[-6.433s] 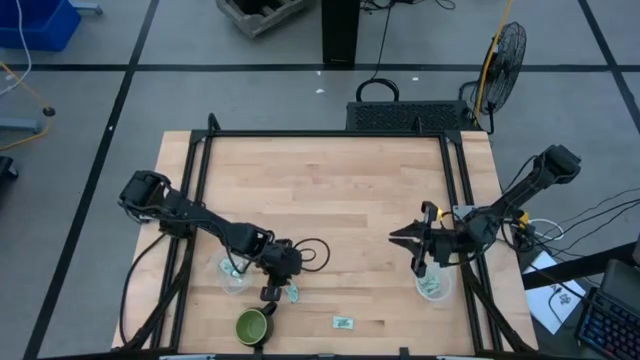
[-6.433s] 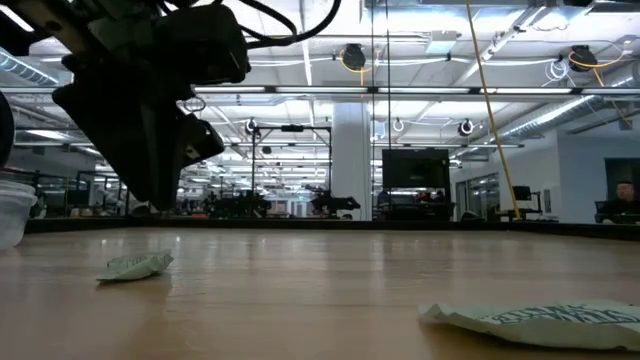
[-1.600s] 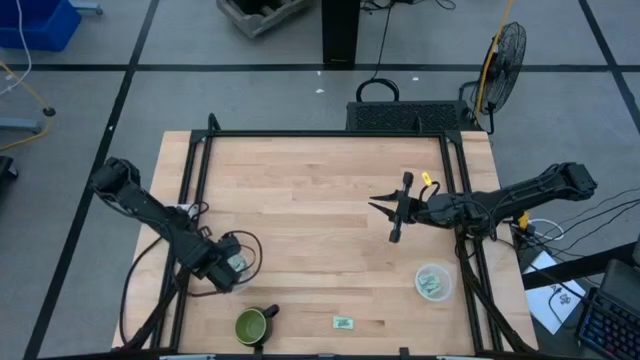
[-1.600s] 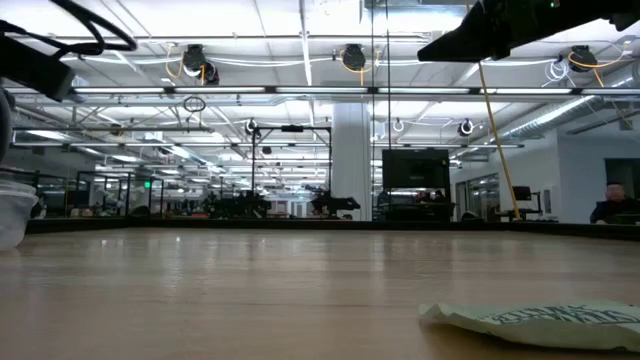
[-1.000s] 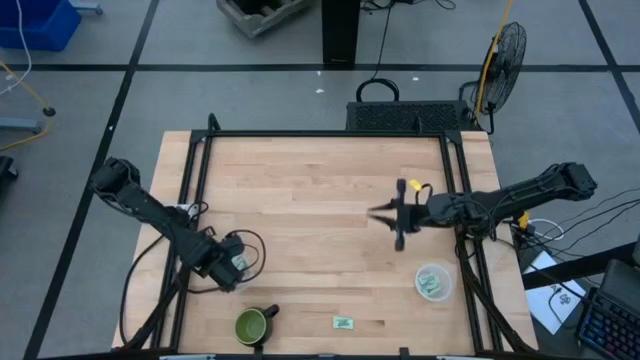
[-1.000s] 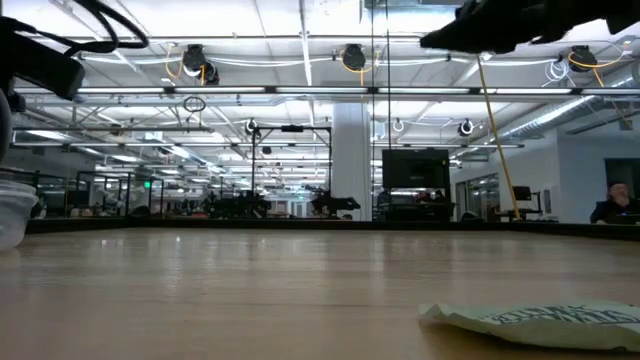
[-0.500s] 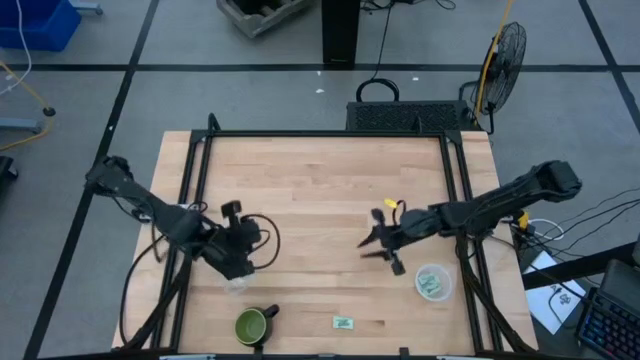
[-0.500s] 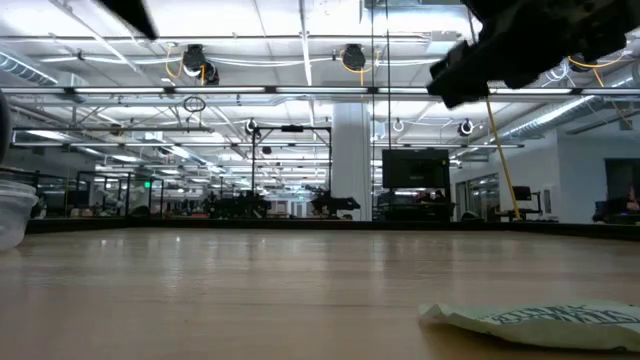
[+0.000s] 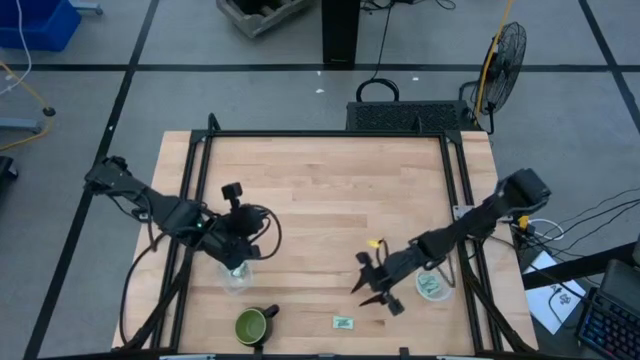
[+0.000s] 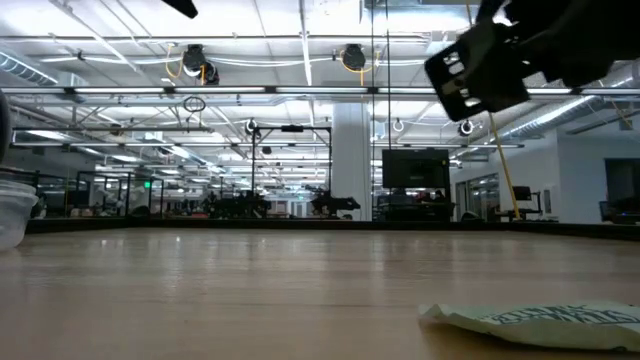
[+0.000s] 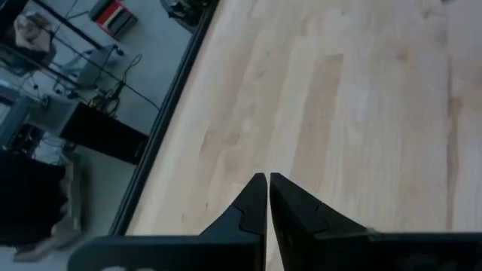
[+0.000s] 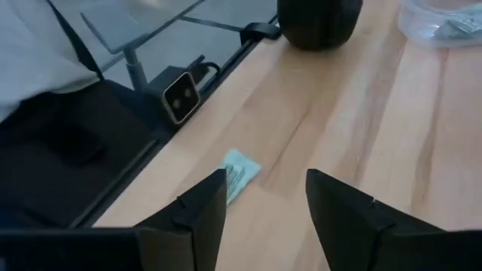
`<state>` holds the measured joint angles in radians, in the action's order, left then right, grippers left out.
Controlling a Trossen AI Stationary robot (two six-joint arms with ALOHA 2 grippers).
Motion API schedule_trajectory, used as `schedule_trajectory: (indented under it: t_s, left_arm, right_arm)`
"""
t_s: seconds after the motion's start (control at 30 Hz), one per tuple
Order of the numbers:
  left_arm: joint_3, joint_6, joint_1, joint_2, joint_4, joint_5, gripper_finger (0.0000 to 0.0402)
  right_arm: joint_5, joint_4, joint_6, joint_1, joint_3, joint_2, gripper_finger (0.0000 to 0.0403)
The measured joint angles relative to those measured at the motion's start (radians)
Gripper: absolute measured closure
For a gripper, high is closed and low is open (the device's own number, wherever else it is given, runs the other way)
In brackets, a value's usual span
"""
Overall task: Pick and place items into bin
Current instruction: Put the green stevia packet into the right transparent bin
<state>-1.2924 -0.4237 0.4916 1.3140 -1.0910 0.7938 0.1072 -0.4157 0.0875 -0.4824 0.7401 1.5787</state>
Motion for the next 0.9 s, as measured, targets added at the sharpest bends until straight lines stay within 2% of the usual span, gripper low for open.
schedule_trajectory:
  t_s: [0.13, 0.3, 0.5, 0.67, 0.77, 0.9]
  left_arm:
    - [0.0, -0.001, -0.03, 0.0, 0.07, -0.007, 0.0376]
    - [0.0, 0.075, -0.042, 0.0, 0.176, -0.011, 0.0376]
    - [0.0, 0.107, -0.042, 0.001, 0.234, -0.053, 0.0376]
    - [0.001, 0.102, -0.041, 0.001, 0.229, -0.091, 0.0376]
    - [0.0, 0.101, -0.04, 0.001, 0.229, -0.109, 0.0376]
    - [0.001, 0.098, -0.04, 0.0, 0.229, -0.131, 0.0376]
  right_arm:
    - [0.002, 0.003, 0.0, 0.001, 0.09, 0.113, 0.0227]
    - [0.016, 0.013, -0.015, -0.02, 0.152, 0.235, 0.0229]
    - [-0.103, 0.009, 0.009, -0.076, 0.202, 0.297, 0.0227]
    - [-0.126, -0.011, 0.081, -0.119, 0.239, 0.331, 0.023]
    - [-0.181, -0.003, 0.084, -0.142, 0.245, 0.364, 0.023]
    - [-0.205, 0.015, 0.077, -0.165, 0.245, 0.401, 0.0228]
